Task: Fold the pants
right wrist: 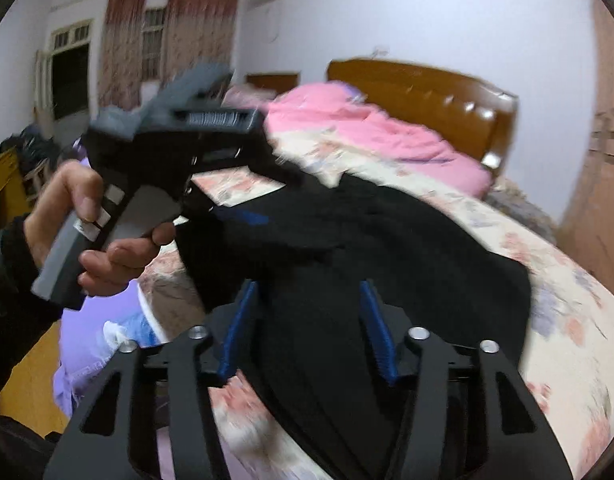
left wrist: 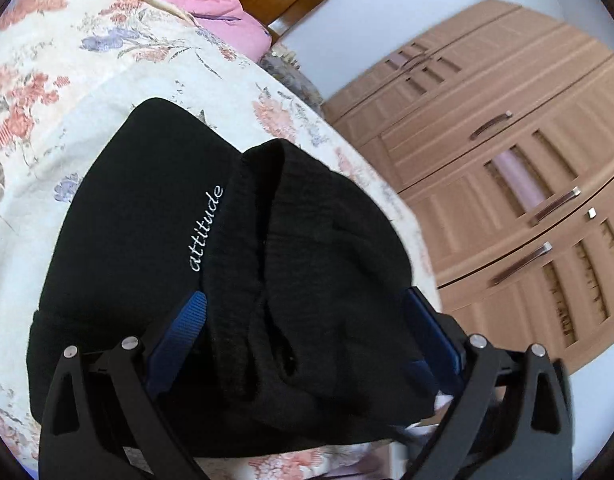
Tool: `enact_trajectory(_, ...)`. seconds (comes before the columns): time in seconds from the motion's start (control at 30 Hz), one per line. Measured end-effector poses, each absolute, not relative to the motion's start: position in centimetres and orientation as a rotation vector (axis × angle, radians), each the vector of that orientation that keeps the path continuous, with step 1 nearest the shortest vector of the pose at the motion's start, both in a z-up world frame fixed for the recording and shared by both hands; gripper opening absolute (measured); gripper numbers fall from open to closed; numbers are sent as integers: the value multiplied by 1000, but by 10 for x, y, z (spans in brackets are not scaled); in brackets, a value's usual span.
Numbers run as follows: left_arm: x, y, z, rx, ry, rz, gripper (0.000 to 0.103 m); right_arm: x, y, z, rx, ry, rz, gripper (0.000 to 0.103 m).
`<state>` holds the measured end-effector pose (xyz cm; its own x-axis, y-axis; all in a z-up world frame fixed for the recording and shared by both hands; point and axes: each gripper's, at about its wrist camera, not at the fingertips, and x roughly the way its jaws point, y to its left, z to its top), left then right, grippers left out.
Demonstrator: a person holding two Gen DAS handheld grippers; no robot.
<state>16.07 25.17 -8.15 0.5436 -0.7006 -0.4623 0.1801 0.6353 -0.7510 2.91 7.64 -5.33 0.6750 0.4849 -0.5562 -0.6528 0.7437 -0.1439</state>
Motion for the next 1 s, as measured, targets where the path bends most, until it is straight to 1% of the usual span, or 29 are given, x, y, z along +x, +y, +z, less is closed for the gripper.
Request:
enact_trajectory(0.1,160,257,-82,-757,830,-626,98,48,95,-66,-393,568,638,44)
enact_trajectory(0.2,160,259,-81,-764,834,-654,98,47,97,-70,-418,544,632,44)
enact_trajectory(0.23,160,258,-81,-757,839,-657,98,47,97,-70,-415,535,634,33)
enact_trajectory(0.27,161,257,-82,-748,845,-656,98,45,95,-69,-397,522,651,18)
enact_trajectory(0.3,160,255,-82,-733,852,-652,99,41,92,-64,-381,495,641,16)
enact_trajectory(0.4,158,253,-83,-717,852,-656,99,29,79,-40,-280,412,670,16)
enact_trajectory(0.43,158,255,-83,-729,847,-662,102,21,79,-29,-293,382,673,16)
enact_trajectory(0.47,158,258,-84,-764,830,-686,102,17,83,-26,-331,368,675,16)
enact_trajectory(0.53,160,265,-86,-830,824,-702,101,18,88,-35,-361,391,683,16)
enact_trajectory(0.63,163,263,-86,-821,848,-700,101,22,103,-73,-457,446,668,16)
enact_trajectory(0.7,166,252,-83,-754,906,-668,101,18,105,-80,-465,425,655,16)
enact_trajectory(0.87,180,214,-77,-519,1077,-565,101,9,103,-62,-449,354,645,16)
enact_trajectory(1.0,187,183,-72,-363,1142,-542,100,16,104,-80,-457,387,640,16)
